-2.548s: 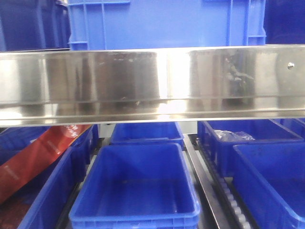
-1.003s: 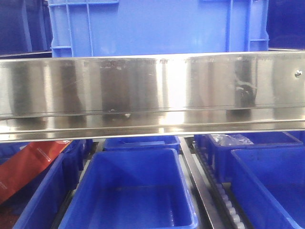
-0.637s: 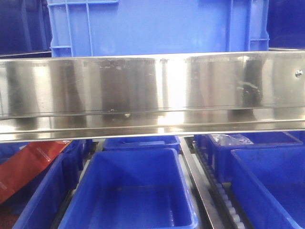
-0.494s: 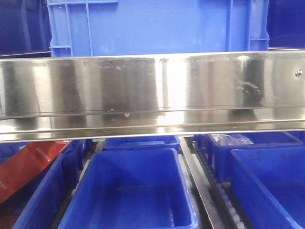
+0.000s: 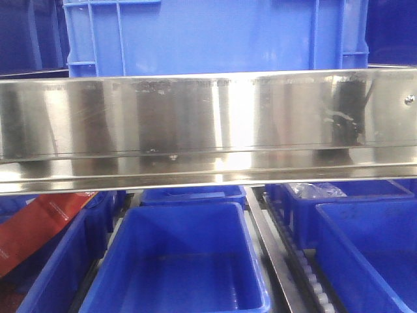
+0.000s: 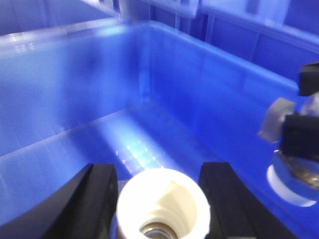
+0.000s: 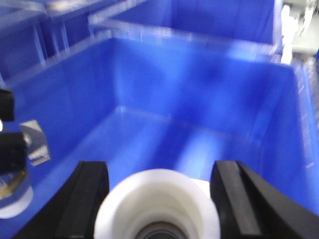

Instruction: Place valve from conveyor to right shelf box

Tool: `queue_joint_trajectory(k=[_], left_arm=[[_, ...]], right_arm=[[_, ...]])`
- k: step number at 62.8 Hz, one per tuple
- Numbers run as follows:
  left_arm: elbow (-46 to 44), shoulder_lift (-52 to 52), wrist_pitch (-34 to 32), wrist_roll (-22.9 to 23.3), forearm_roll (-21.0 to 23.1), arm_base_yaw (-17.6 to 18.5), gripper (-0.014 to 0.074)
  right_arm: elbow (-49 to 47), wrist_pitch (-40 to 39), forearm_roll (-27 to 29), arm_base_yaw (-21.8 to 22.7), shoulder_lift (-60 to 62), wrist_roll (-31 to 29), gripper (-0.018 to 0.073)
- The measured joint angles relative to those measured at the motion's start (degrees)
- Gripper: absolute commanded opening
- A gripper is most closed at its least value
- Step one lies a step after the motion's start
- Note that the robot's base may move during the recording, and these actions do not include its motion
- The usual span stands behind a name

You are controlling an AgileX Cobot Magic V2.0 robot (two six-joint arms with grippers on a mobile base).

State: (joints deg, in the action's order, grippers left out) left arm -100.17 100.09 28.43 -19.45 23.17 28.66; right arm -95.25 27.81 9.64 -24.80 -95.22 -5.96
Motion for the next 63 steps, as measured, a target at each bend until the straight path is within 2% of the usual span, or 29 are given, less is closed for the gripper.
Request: queue_joint_trajectory(k=[5,10,21,30,41,46,53,57,62,63], left_arm=[[0.0,0.0,0.0,0.0,0.0,0.0,-0.0022],[-0.04,0.13,0.0,0.0,-0.46,0.0,0.0104],[-0.04,1.53,1.53,0.0,-0.7,0.0,0.0328],[-0.17,1.66,0.76,0.0,-0.5,0.0,0.0356],[-0.26,1.66,0.76,0.0,-0.5,0.0,0.0304],[-0.31,1.66,0.76,0.0,-0.5,0.0,0.0157],[-1.09,1.66,1.25,0.0,-0.5,0.0,-0.011],[-1.67,1.66,1.37,0.0,-0.5,0.0,-0.0111],[-2.0,1.66,1.08,0.0,-0.47,0.0,-0.0111],[-1.98,1.66,1.09,0.0,-0.47,0.0,-0.0111]], right_arm=[[-0.04,0.0,0.0,0.0,-0.67,0.0,0.0157],[-0.04,0.0,0.0,0.0,-0.92,0.0,0.0261],[-0.25,-0.77,0.0,0.0,-1.17,0.0,0.0377],[-0.61,-1.71,0.11,0.0,-1.17,0.0,0.0405],[-0.61,-0.71,0.11,0.0,-1.17,0.0,0.0399],[-0.61,-0.28,0.11,0.0,-1.17,0.0,0.0335],[-0.61,0.22,0.11,0.0,-1.17,0.0,0.0134],[-0.61,0.64,0.11,0.0,-1.17,0.0,-0.0016],[-0.61,0.75,0.11,0.0,-1.17,0.0,-0.016],[-0.61,0.75,0.11,0.0,-1.17,0.0,-0.0167]])
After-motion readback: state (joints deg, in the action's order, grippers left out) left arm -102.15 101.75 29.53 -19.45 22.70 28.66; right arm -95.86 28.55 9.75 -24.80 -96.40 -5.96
